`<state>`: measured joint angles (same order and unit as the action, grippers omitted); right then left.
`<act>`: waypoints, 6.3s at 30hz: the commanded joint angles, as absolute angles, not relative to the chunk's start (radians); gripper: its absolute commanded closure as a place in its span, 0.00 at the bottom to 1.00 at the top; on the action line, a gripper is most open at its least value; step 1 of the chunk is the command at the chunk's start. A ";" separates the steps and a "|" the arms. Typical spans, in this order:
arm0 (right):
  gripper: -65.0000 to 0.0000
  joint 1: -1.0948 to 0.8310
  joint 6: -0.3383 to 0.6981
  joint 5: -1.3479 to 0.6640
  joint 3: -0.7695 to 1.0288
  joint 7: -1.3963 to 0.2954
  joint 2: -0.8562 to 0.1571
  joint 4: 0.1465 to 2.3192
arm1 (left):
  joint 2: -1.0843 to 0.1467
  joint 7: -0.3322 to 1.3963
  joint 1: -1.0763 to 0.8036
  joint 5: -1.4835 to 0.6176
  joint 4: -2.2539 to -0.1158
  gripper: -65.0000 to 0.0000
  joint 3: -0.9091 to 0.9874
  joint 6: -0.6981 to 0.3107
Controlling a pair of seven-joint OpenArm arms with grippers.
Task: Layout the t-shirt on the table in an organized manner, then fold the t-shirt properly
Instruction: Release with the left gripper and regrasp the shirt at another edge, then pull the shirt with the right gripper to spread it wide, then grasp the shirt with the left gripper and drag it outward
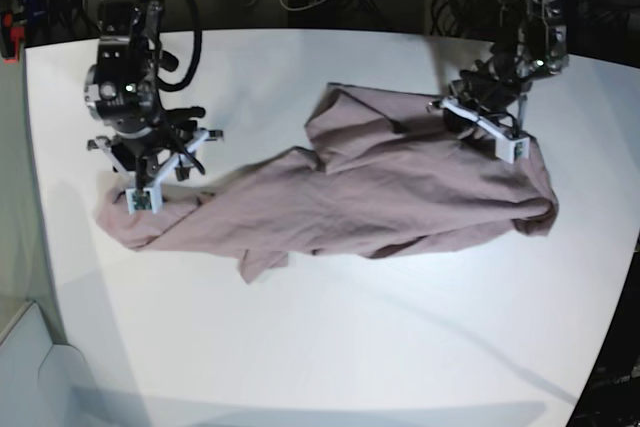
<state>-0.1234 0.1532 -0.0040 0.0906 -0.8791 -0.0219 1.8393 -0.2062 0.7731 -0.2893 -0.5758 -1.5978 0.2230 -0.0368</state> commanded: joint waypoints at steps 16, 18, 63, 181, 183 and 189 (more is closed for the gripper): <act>0.57 -0.076 0.150 -0.005 0.093 -0.857 -0.042 1.877 | -0.363 0.817 -0.469 -0.713 -1.738 1.00 0.536 -0.005; 0.57 -0.076 0.150 -0.005 0.093 -0.857 -0.041 1.879 | -0.358 0.819 -0.469 -0.725 -1.761 1.00 0.544 -0.007; 0.57 0.015 0.150 -0.005 -0.097 -0.868 -0.087 1.876 | -0.321 0.794 -0.450 -0.541 -1.615 1.00 0.352 -0.005; 1.00 0.415 -0.248 -0.073 0.541 -0.831 -0.148 1.466 | -0.087 0.941 -0.381 -0.665 -1.943 1.00 0.332 -0.005; 1.00 0.400 -0.248 -0.073 0.542 -0.858 -0.142 1.472 | -0.065 0.937 -0.380 -0.659 -1.943 1.00 0.216 0.001; 1.00 0.331 -0.248 -0.073 0.545 -0.891 -0.142 1.480 | -0.019 0.946 -0.277 -0.607 -1.937 1.00 -0.117 0.007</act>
<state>0.3107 -0.2447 -0.0753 0.5449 -0.9054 -0.1295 1.4601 -0.0189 0.9428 -0.2794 -0.5907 -1.9194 -0.1211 0.0051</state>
